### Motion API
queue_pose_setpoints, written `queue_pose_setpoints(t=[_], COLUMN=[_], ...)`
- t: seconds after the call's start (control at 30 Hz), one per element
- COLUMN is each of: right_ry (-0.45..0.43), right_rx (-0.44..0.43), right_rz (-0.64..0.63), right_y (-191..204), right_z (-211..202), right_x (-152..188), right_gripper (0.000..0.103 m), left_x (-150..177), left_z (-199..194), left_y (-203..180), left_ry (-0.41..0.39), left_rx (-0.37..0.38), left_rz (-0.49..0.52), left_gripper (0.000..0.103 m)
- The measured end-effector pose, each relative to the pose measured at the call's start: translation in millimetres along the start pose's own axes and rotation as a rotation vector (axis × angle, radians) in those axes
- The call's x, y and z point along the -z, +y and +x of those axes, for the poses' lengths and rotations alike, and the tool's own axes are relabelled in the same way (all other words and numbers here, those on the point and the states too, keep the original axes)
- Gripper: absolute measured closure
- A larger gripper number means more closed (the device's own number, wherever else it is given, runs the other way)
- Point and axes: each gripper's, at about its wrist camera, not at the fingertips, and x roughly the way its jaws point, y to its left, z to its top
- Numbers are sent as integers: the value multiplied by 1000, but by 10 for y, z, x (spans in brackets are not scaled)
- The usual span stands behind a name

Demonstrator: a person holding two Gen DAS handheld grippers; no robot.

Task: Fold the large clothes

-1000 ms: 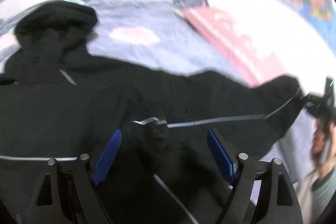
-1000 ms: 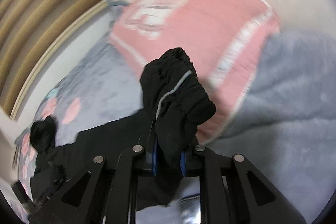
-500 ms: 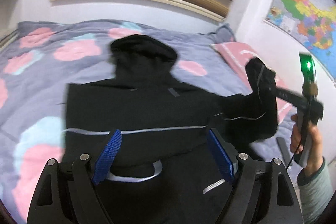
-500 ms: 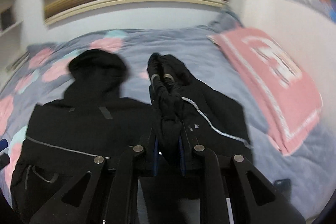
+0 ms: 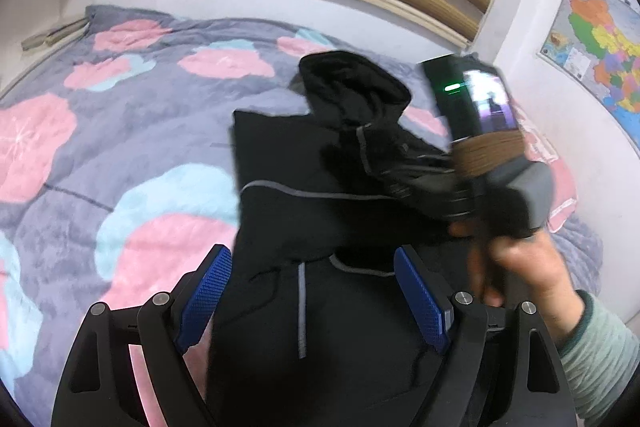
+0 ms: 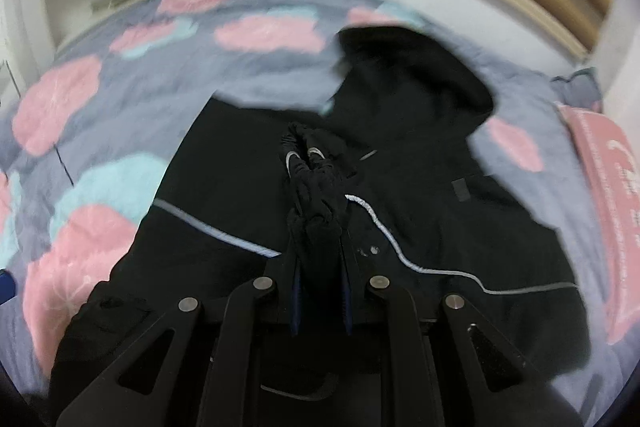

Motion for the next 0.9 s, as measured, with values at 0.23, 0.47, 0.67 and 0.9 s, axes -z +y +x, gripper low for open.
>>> queue_pose_setpoints(t=[0.23, 0.47, 0.67, 0.9], right_ry=[54, -62, -110, -91], right_rx=[-25, -260, -163, -32], right_rz=[-35, 95, 207, 297], right_y=[152, -630, -1530, -2382], right_z=[452, -267, -644, -697], right_x=[110, 158, 479, 929], right_gripper=[75, 42, 42, 42], left_x=[91, -127, -437, -721], left_z=[198, 271, 739, 1636], left_y=[299, 268, -86, -218], left_ry=[46, 21, 72, 173], left_rx=[4, 81, 112, 52], left_rz=[-52, -79, 18, -83], left_gripper=[19, 19, 19, 19])
